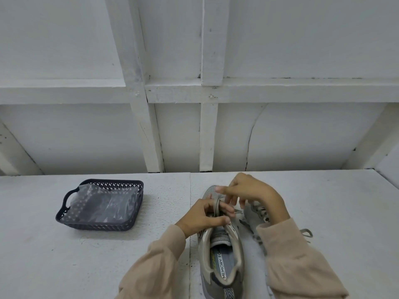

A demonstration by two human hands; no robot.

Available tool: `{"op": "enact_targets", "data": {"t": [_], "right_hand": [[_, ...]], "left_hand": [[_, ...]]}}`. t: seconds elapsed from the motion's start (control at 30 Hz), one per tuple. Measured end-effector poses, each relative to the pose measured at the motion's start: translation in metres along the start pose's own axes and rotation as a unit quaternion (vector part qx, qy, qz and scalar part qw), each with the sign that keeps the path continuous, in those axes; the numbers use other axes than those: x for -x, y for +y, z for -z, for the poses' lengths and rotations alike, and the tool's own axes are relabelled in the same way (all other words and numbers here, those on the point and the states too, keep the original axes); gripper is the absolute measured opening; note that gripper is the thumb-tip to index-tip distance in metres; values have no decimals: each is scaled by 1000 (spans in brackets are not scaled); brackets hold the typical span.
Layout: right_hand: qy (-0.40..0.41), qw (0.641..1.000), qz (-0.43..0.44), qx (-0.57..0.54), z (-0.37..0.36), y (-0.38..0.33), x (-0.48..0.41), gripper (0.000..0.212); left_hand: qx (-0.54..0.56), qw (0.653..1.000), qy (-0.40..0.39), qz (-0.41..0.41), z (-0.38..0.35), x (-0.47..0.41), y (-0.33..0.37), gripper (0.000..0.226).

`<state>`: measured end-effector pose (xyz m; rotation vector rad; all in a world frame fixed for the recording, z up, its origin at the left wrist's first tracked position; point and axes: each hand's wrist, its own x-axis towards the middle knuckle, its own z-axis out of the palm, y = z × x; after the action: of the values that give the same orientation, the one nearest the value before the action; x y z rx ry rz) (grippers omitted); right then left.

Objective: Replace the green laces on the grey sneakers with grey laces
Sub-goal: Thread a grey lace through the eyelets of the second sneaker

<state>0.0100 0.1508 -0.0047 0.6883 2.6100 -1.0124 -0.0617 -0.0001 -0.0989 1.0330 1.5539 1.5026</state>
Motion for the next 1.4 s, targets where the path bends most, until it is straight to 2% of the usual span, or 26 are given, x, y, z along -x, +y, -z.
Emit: {"op": "enact_targets", "data": {"t": [0.07,0.13,0.23,0.33,0.5,0.63,0.83,1.03,1.4], "right_hand": [[25,999,9,-26,-17,3,2,59],[64,995,24,-72,-31,4,1,54],[92,972,75,-204,-39,1,3,23],[101,955,128,-250,-38,-6,11,12],[77,940,138,-302,-32,-16,26,14],[77,892,187,-403,-11,-32,41,10],[44,843,237,-481,9,-54,52,12],[36,837,251,-484,13,-61,49,10],[69,809,249,-528,25,-66,35,11]], "left_hand": [[-12,1000,5,-1,0,1,2,21],[-22,1000,-1,1,0,1,3,21],[-41,999,-6,11,-1,2,7,22],[-36,999,-5,13,0,3,10,25],[-48,998,-23,23,2,-3,11,30],[-61,998,-20,24,4,-5,7,31],[-91,996,-3,2,0,-6,8,31],[-90,996,5,6,0,-5,7,29],[-95,995,1,30,-2,-3,1,26]]}}
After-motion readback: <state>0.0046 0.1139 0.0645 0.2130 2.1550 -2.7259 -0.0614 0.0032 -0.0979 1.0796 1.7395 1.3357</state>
